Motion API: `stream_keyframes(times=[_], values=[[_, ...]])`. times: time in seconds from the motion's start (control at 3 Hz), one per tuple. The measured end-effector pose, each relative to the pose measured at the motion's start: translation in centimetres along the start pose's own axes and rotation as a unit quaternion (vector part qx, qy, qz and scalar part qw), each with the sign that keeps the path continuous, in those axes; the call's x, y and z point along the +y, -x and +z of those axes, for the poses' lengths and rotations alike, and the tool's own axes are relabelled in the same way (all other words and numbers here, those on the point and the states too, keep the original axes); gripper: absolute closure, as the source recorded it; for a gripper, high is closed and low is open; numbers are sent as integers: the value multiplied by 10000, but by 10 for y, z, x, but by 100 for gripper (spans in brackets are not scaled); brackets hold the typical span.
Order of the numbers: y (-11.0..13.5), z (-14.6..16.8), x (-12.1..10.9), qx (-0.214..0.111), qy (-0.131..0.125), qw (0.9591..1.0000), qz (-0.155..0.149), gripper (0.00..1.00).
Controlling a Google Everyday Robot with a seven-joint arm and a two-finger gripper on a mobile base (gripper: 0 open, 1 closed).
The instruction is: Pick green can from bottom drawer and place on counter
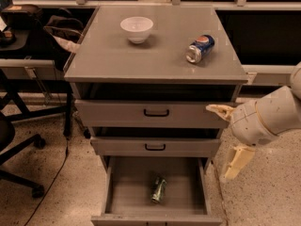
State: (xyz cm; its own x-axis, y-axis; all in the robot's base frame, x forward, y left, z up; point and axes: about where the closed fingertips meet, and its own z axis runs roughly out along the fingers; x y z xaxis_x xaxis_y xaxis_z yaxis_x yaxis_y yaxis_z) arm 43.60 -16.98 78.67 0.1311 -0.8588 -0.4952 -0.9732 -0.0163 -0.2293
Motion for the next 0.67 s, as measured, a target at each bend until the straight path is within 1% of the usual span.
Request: stream_keyframes(times=[0.33,0.67], values=[[-8,17,-3,-35,85,9999,73,0],[-15,54,-7,-100,165,9997,143,0]])
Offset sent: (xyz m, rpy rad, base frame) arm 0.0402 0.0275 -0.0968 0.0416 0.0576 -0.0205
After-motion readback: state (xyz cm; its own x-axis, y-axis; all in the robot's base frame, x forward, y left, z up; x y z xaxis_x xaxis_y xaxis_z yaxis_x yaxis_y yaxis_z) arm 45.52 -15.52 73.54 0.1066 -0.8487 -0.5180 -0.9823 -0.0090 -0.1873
